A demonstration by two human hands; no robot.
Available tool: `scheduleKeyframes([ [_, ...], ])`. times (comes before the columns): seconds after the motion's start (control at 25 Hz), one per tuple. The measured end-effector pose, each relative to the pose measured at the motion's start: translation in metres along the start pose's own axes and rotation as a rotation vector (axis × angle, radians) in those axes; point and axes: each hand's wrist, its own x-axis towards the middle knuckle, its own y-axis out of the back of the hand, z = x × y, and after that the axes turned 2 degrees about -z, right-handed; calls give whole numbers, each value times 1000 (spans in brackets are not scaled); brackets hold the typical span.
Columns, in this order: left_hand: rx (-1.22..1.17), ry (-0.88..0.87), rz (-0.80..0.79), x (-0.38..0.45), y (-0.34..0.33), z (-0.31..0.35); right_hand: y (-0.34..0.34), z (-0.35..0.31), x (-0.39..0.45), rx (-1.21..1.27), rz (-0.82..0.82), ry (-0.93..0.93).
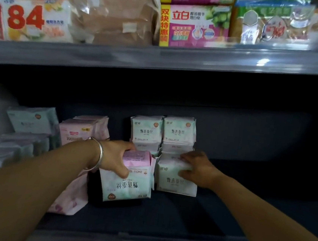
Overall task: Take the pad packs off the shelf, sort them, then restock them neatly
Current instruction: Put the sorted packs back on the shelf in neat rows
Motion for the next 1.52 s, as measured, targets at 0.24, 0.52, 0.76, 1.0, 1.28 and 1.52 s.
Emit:
scheduleKeyframes([
  [0.24, 22, -2, -17, 15, -8, 4, -6, 6, 10, -9, 40, 20],
  [0.52, -182, 13, 33, -2, -8, 14, 1, -25, -25, 207, 336, 114],
  [0.76, -456, -31, 177, -26, -7, 17, -3, -58, -55, 945, -23, -25],
  [1.0, -368, -215, 454, -39, -16, 25, 12, -83, -58, 1395, -276, -272],
  [1.28, -146, -286, 406, -43, -24, 6, 7, -84, -42, 1369, -31, -194],
  [1.52, -548, -162, 365, -34, -43, -17, -22, -87, -31, 1277, -70, -169],
])
